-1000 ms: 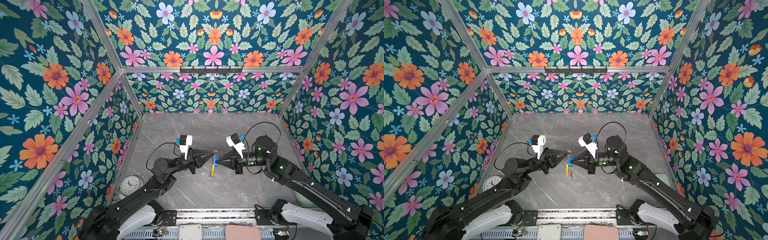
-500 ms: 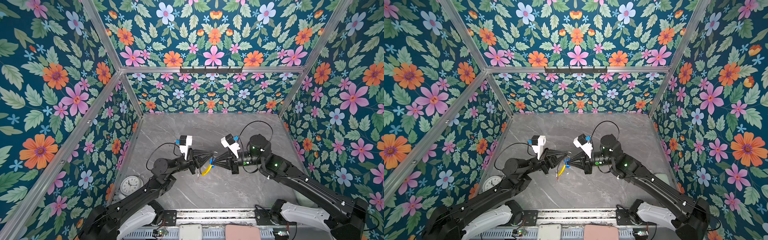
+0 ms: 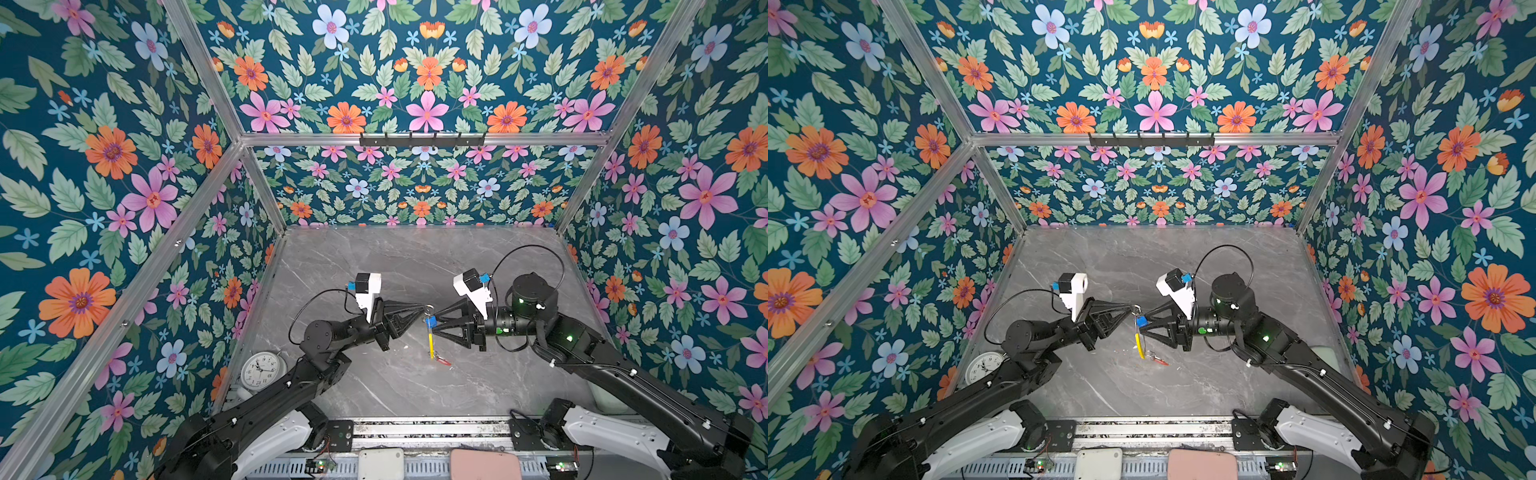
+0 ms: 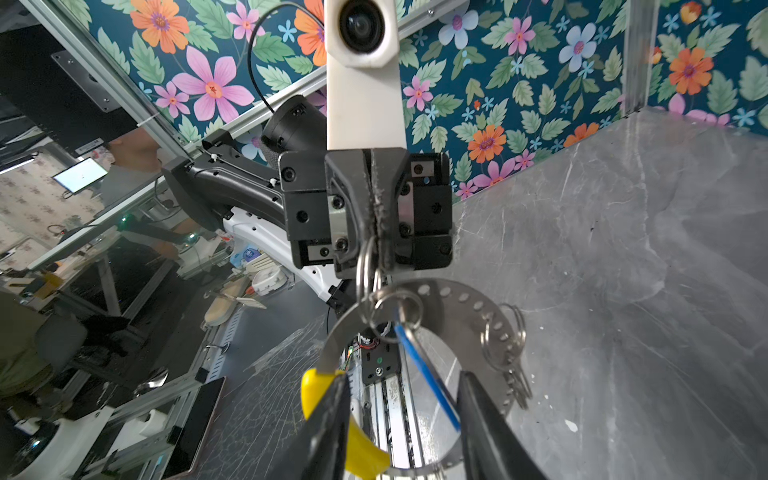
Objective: Remove the keys from the keyring
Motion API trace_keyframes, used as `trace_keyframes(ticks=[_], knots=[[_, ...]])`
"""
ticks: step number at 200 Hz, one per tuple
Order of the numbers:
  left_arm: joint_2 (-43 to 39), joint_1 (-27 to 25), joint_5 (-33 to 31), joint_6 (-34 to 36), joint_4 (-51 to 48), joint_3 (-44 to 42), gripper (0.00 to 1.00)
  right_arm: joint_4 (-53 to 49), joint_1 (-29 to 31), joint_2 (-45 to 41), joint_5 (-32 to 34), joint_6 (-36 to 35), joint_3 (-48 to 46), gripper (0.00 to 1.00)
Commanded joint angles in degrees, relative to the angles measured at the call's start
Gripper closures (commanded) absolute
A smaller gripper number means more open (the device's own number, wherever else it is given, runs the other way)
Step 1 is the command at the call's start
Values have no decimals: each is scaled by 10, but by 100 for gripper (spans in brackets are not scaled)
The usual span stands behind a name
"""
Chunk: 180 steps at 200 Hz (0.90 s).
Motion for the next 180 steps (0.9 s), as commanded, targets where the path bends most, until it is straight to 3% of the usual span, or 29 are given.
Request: trace_keyframes(ticks=[1, 23, 81, 112, 151, 180], knots=[[-3, 0, -6, 11, 29, -1, 100, 22, 0, -24, 58, 7, -11, 49], [-3, 1, -7, 12, 30, -1, 100, 72, 1, -38, 79, 29, -18, 46], [-3, 0, -17, 14, 36, -6, 100, 171, 1, 7, 31, 85, -9, 47], [-2, 0, -21, 15, 37, -7, 100, 192, 1, 20, 16, 96, -12, 53], [-3, 0, -28, 16, 39, -10, 100, 206, 0, 31, 4, 108, -17, 71], [-3, 0, -30, 16, 40, -10, 100, 207, 1, 34, 2, 110, -20, 78]])
